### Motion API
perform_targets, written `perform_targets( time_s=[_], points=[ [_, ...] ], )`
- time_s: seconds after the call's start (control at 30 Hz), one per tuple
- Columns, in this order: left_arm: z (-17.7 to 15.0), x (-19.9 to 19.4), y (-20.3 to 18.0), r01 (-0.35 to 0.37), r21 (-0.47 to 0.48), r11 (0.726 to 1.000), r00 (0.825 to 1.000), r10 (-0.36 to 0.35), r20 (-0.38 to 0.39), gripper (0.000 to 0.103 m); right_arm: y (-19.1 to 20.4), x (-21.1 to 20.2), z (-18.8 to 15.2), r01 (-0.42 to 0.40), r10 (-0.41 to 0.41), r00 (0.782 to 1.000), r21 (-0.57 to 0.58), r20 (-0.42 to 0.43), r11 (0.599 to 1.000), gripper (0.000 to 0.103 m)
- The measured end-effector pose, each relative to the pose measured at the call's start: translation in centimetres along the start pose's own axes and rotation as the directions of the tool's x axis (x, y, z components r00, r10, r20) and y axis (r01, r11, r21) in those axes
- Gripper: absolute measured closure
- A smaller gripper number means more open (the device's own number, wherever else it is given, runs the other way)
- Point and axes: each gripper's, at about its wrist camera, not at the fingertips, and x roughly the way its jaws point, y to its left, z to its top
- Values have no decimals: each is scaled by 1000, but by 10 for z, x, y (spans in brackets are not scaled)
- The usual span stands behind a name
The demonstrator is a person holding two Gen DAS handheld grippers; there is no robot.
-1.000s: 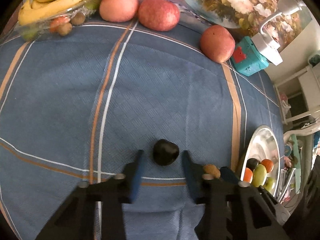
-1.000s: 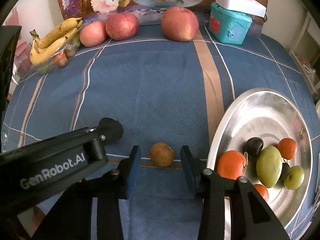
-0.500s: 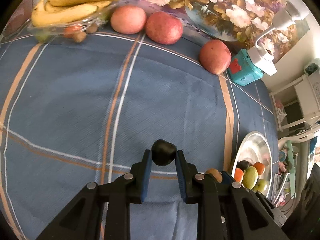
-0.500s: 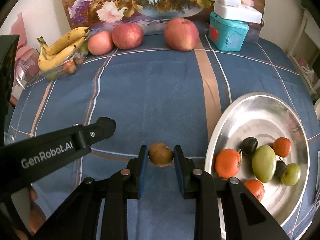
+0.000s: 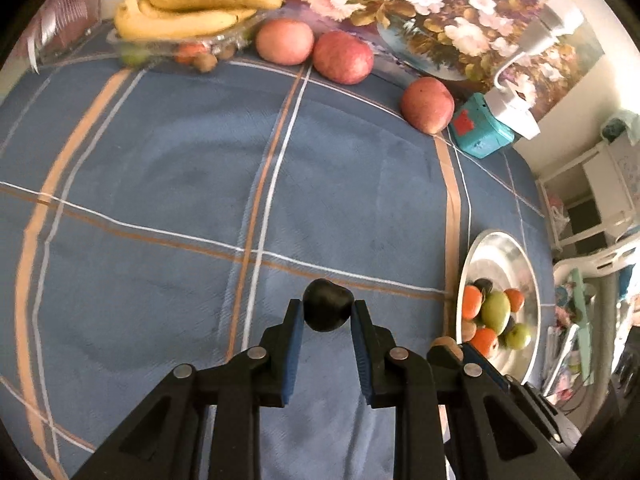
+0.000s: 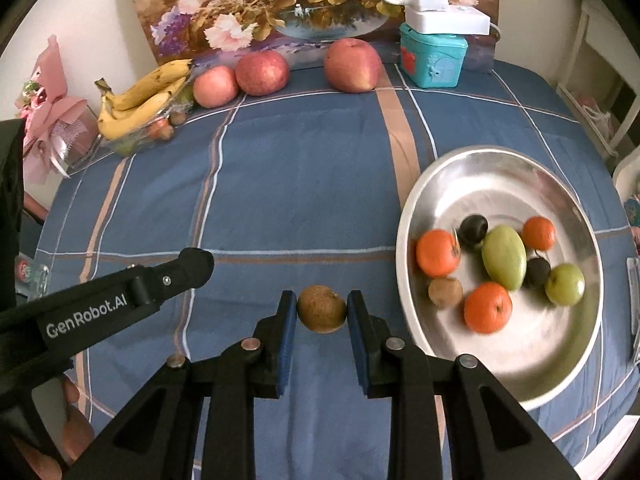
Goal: Organize fruits
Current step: 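Carry the kiwi and plum over the steel plate with both tools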
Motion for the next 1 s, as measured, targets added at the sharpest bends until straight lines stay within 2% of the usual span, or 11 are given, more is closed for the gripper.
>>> perform_targets(
  time_s=[0.23, 0.53, 0.7, 1.0],
  points=[
    [-15, -12, 2, 1, 4, 1000, 1000, -1, 8, 77, -1, -9, -14, -12, 12, 1000, 16, -9, 1000, 76],
    [-16, -4, -9, -2, 35, 999, 1000, 3, -11, 77, -15, -2, -9, -12, 14, 1000, 64, -28, 998, 76],
    [-18, -1, -22, -7, 77, 997, 1000, 9, -14, 77, -57, -8, -3, 37, -34, 999, 173, -19, 984, 76],
    [-32, 4, -61, 46, 188, 981, 999, -40, -34, 77, -132, -33, -5, 123, -138, 990, 383, 12, 915, 76]
  ],
)
